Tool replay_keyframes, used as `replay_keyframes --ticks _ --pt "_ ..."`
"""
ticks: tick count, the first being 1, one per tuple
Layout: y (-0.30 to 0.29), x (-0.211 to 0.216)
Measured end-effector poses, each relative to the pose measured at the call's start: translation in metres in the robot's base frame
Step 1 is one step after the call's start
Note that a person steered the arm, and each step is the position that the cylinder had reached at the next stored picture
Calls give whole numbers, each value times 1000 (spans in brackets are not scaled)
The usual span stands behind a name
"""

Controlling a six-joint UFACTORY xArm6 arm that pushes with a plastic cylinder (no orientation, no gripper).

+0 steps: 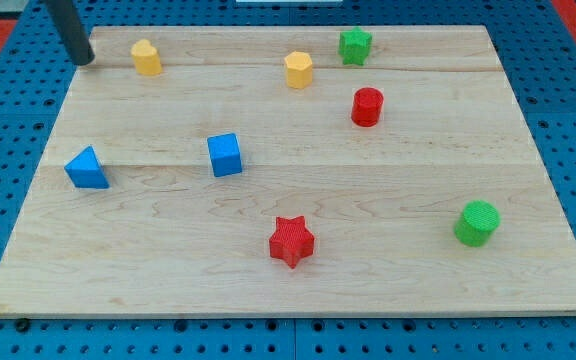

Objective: Slide the yellow heart closer to the yellow hexagon

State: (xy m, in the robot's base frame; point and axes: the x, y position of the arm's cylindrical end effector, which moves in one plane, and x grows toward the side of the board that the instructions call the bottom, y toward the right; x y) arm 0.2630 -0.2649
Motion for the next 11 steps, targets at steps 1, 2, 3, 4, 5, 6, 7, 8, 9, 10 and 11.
replay_keyframes --ticks 1,2,3,4,5,6,7,8,9,10,11 --pt "64 -1" --pt "86 -7" --pt "97 -11" --pt "114 -22" --pt "140 -20" --pt "160 -17" --pt "162 4" --pt "179 10" --pt "202 -4" --pt "206 -5" --pt "197 -5"
